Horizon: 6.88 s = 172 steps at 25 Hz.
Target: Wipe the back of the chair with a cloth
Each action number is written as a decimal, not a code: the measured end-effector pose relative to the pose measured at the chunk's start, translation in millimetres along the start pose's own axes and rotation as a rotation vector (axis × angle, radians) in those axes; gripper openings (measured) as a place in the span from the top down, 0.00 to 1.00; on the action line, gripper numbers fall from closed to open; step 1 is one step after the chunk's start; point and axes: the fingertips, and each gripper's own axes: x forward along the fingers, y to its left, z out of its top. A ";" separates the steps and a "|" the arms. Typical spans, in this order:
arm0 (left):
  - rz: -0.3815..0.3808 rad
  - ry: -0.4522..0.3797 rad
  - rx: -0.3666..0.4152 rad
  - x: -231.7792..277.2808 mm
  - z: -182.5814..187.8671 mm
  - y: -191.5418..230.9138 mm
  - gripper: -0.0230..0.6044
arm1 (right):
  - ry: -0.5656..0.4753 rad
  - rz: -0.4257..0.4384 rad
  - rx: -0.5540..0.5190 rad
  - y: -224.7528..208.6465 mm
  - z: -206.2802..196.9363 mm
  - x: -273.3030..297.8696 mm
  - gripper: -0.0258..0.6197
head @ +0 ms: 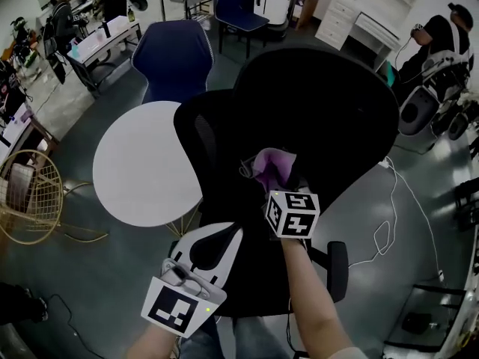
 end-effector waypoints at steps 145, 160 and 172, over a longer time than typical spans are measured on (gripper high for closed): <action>0.150 -0.034 0.033 -5.8 -93.4 -3.5 0.95 | 0.083 -0.047 -0.171 -66.9 -147.8 -4.5 0.88; 0.132 -0.029 0.037 24.8 -94.7 -27.2 0.95 | 0.087 -0.149 -0.132 -154.1 -158.8 -33.5 0.88; 0.139 -0.010 0.022 24.0 -109.7 -23.4 0.95 | 0.173 -0.162 -0.122 -158.0 -210.5 -30.5 0.88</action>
